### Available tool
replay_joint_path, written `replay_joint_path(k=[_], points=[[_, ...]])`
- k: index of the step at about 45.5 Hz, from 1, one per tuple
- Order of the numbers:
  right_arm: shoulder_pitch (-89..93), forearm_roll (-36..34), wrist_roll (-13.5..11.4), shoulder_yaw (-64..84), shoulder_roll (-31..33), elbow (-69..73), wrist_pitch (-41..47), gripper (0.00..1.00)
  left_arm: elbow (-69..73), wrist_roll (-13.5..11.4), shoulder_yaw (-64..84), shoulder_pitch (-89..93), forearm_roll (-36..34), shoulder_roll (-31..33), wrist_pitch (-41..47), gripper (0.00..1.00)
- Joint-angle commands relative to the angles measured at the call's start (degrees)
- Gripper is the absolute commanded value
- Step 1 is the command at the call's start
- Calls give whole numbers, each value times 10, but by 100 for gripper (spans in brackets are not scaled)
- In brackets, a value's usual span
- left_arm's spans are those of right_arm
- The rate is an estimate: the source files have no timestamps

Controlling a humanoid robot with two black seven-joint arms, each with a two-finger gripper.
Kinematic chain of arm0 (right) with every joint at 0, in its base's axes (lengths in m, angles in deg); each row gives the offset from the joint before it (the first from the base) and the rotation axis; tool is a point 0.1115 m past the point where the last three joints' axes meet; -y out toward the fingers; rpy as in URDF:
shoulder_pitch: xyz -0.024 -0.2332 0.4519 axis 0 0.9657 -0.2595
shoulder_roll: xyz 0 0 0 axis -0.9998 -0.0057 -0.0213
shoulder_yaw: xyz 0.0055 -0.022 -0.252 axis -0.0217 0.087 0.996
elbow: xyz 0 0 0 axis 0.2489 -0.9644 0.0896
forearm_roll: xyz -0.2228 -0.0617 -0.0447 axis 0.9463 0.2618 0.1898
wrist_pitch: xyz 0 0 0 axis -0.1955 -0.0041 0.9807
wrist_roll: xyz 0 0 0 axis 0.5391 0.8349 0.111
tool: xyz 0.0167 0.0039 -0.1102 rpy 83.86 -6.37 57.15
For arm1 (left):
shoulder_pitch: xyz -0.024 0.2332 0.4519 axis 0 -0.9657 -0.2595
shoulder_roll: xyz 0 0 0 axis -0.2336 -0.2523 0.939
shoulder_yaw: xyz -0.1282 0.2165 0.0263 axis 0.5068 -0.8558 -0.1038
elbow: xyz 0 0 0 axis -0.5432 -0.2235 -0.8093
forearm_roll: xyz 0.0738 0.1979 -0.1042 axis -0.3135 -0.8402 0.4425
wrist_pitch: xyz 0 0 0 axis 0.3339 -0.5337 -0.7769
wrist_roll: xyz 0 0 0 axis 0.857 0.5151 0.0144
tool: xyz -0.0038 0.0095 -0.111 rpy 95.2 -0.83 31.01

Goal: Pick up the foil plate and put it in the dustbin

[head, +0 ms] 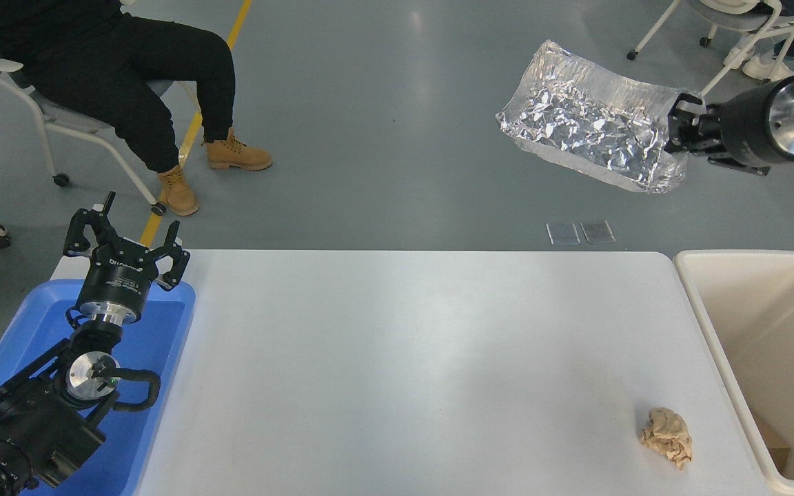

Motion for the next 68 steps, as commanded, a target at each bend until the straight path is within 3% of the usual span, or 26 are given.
replay_joint_path(k=[1, 9, 21, 30, 41, 68], points=[[-15, -1, -1, 14, 4, -4, 3, 0, 0, 0, 0, 0, 0, 0, 0, 99], [-2, -16, -2, 57, 4, -21, -28, 0, 0, 0, 1, 0, 0, 0, 0, 99], [118, -154, -2, 142, 15, -113, -84, 0, 0, 0, 1, 0, 0, 0, 0, 99], [277, -238, -2, 137, 31, -199, -140, 0, 0, 0, 0, 0, 0, 0, 0, 99], [451, -373, -2, 117, 30, -303, -146, 0, 0, 0, 0, 0, 0, 0, 0, 99], [732, -390, -2, -52, 31, -436, -218, 0, 0, 0, 1, 0, 0, 0, 0, 99]])
